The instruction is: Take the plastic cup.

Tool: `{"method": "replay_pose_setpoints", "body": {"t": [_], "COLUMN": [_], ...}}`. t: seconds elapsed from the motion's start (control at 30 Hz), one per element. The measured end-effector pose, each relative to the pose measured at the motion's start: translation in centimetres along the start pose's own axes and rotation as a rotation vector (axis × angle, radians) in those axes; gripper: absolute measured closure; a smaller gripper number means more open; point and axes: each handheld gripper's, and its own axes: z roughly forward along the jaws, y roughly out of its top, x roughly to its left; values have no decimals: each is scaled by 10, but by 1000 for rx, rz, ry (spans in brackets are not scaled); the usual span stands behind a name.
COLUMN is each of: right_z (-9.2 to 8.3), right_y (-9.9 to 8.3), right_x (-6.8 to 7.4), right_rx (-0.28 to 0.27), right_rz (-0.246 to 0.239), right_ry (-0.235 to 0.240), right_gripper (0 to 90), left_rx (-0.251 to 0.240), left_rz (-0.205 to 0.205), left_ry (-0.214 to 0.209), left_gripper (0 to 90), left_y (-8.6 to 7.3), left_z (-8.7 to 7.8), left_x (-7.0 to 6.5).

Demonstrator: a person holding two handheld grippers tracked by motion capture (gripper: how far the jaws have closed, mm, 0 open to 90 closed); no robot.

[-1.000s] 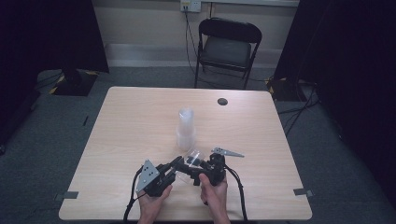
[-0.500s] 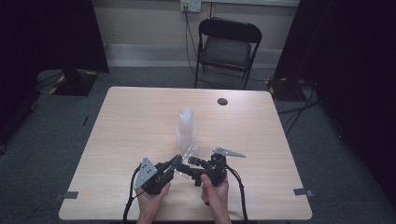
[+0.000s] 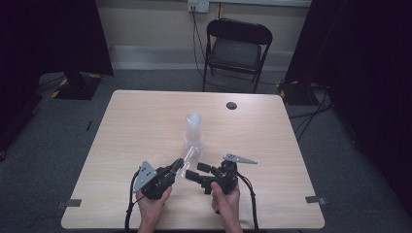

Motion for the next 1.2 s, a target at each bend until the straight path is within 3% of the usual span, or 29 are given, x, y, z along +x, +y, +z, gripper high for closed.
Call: {"method": "replay_pose_setpoints", "body": {"t": [0.2, 0.37, 0.5, 0.63, 0.67, 0.8, 0.9, 1.2], "right_z": [-4, -7, -11, -14, -17, -24, -28, -35], "right_y": [2, 1, 0, -1, -2, -5, -6, -10], "right_x": [0, -1, 0, -1, -1, -1, -2, -3], "right_rx": [-7, -17, -11, -9, -14, -34, -35, 1], "right_rz": [-34, -81, -120, -140, -169, -206, -217, -295], "right_ry": [-35, -73, -90, -94, -111, -140, -157, -216], "right_gripper": [175, 175, 185, 200, 203, 193, 178, 167], "left_rx": [21, 64, 85, 114, 130, 157, 209, 280], "left_rz": [-11, 5, 12, 65, 88, 102, 135, 114], "left_ry": [-4, -27, -12, 0, 7, -12, -48, -98], "left_gripper": [892, 891, 891, 889, 891, 891, 890, 878], "left_y": [5, 11, 13, 15, 17, 19, 22, 22], "left_z": [-2, -5, -6, -7, -7, -7, -4, 2], "left_x": [4, 6, 7, 4, 2, 0, -3, 0]}}
